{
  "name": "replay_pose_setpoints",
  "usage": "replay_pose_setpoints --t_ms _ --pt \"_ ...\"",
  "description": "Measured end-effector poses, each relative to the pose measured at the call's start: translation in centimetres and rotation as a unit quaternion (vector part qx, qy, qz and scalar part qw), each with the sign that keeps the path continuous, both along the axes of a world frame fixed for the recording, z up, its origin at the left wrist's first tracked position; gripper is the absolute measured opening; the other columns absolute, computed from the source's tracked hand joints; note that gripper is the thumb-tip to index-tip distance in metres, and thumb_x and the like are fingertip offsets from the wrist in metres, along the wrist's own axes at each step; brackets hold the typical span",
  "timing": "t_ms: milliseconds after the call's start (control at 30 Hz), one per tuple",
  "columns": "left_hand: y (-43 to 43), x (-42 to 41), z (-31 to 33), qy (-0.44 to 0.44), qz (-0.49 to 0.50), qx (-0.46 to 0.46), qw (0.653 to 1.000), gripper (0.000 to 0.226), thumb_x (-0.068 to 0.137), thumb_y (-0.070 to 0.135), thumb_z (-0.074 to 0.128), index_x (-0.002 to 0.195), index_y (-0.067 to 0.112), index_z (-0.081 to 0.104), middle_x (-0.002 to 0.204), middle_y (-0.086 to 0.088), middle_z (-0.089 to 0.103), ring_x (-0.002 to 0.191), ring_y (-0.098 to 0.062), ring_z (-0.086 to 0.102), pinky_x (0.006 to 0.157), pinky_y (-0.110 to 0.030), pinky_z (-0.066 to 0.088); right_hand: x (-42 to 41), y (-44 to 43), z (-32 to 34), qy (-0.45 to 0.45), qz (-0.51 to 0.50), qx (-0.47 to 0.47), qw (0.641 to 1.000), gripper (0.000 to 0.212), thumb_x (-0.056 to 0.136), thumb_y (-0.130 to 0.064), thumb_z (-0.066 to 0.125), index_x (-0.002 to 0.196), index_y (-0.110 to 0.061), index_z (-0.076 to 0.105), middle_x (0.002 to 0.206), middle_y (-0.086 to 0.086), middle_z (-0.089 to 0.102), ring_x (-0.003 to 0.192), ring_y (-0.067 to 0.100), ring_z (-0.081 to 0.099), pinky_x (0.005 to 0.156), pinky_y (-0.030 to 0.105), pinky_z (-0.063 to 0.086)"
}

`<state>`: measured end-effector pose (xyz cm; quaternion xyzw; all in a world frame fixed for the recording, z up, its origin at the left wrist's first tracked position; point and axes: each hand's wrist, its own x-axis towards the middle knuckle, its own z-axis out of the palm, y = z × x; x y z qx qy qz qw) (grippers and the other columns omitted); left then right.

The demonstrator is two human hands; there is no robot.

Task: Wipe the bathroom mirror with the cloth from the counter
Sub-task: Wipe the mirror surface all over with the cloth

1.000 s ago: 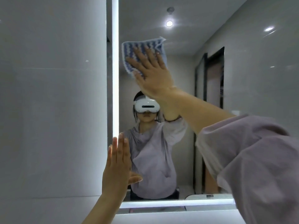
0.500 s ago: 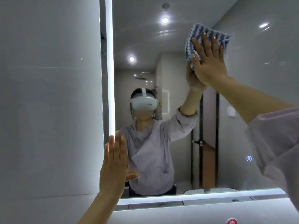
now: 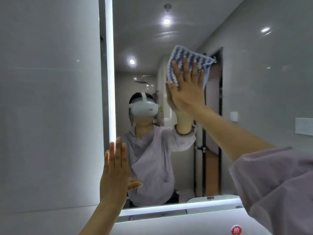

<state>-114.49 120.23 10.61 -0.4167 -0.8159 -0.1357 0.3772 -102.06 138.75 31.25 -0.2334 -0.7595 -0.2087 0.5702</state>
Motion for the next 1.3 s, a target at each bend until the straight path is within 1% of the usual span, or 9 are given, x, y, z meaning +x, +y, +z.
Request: replay_pose_setpoints --t_ms 133,333,433,533,767,900,1033,1167,1300 --pt "0.1 0.0 0.0 0.003 -0.005 -0.001 1.0 0.123 0.043 0.073 0.054 0.136 -0.006 0.039 0.145 -0.025 0.035 0.132 -0.047 0.033 0.104 -0.057 0.034 -2.2 -2.6 -3.9 -0.077 -0.011 0.083 0.993 0.063 0.101 -0.048 0.022 0.154 -0.019 0.004 0.161 0.012 -0.002 0.148 0.032 -0.004 0.118 0.048 -0.007" --pt "0.0 -0.1 -0.1 0.016 -0.012 0.009 1.0 0.126 0.043 0.072 0.056 0.14 -0.005 0.03 0.145 -0.027 0.034 0.131 -0.05 0.032 0.104 -0.058 0.031 -4.2 -5.0 -7.6 -0.136 0.015 0.099 0.986 0.058 0.101 -0.045 0.03 0.153 -0.025 0.014 0.162 0.005 0.005 0.148 0.029 -0.003 0.118 0.043 -0.012" --pt "0.0 0.1 -0.1 0.009 -0.023 0.015 1.0 0.123 0.042 0.069 0.059 0.136 -0.008 0.039 0.144 -0.028 0.035 0.13 -0.05 0.033 0.101 -0.061 0.033 -3.9 -4.8 -7.3 -0.147 0.012 0.1 0.984 0.056 0.102 -0.043 0.027 0.153 -0.027 0.012 0.162 0.004 0.003 0.148 0.028 -0.005 0.119 0.043 -0.012" --pt "0.0 0.1 0.0 0.011 -0.023 0.015 1.0 0.122 0.042 0.069 0.059 0.134 -0.009 0.04 0.144 -0.028 0.035 0.13 -0.05 0.032 0.102 -0.06 0.031 -3.5 -4.6 -7.0 -0.162 0.003 0.097 0.982 0.055 0.102 -0.044 0.023 0.153 -0.029 0.009 0.162 0.002 -0.001 0.148 0.027 -0.009 0.118 0.043 -0.013" --pt "-0.2 0.1 0.0 0.01 -0.022 0.013 1.0 0.127 0.04 0.069 0.061 0.136 -0.01 0.036 0.146 -0.027 0.031 0.132 -0.049 0.031 0.103 -0.059 0.033 -0.8 -1.6 -7.5 -0.14 0.023 0.115 0.983 0.053 0.1 -0.042 0.022 0.152 -0.027 0.019 0.161 0.004 0.014 0.148 0.029 0.006 0.12 0.049 0.002" --pt "-0.3 0.1 -0.1 0.015 -0.017 0.007 1.0 0.126 0.042 0.07 0.059 0.137 -0.009 0.035 0.147 -0.026 0.029 0.134 -0.048 0.029 0.105 -0.058 0.032 3.0 2.4 -8.1 -0.116 -0.02 0.07 0.991 0.056 0.1 -0.045 0.017 0.153 -0.025 0.019 0.161 0.007 0.012 0.148 0.028 0.004 0.12 0.045 -0.001" --pt "-0.4 0.2 -0.1 0.016 -0.007 -0.002 1.0 0.132 0.041 0.071 0.063 0.141 -0.009 0.03 0.148 -0.026 0.028 0.134 -0.048 0.027 0.105 -0.057 0.031 8.5 6.6 -8.6 -0.059 -0.03 -0.015 0.998 0.063 0.099 -0.052 0.008 0.154 -0.021 0.013 0.161 0.011 0.01 0.148 0.027 0.0 0.118 0.048 0.002" --pt "-0.4 0.2 -0.1 0.007 -0.012 -0.001 1.0 0.132 0.039 0.07 0.067 0.138 -0.009 0.034 0.149 -0.026 0.028 0.135 -0.048 0.027 0.106 -0.057 0.028 13.0 10.1 -9.4 -0.007 -0.077 -0.141 0.987 0.065 0.087 -0.059 0.0 0.147 -0.032 -0.001 0.162 0.005 0.0 0.148 0.024 -0.008 0.12 0.044 -0.003" --pt "-0.2 0.0 -0.1 0.013 -0.02 0.006 1.0 0.136 0.037 0.069 0.07 0.141 -0.008 0.028 0.147 -0.028 0.029 0.133 -0.05 0.029 0.105 -0.057 0.03 13.0 9.9 -9.5 0.011 -0.082 -0.155 0.984 0.072 0.083 -0.057 -0.002 0.149 -0.028 0.004 0.161 0.005 -0.002 0.148 0.025 -0.007 0.12 0.042 -0.006"
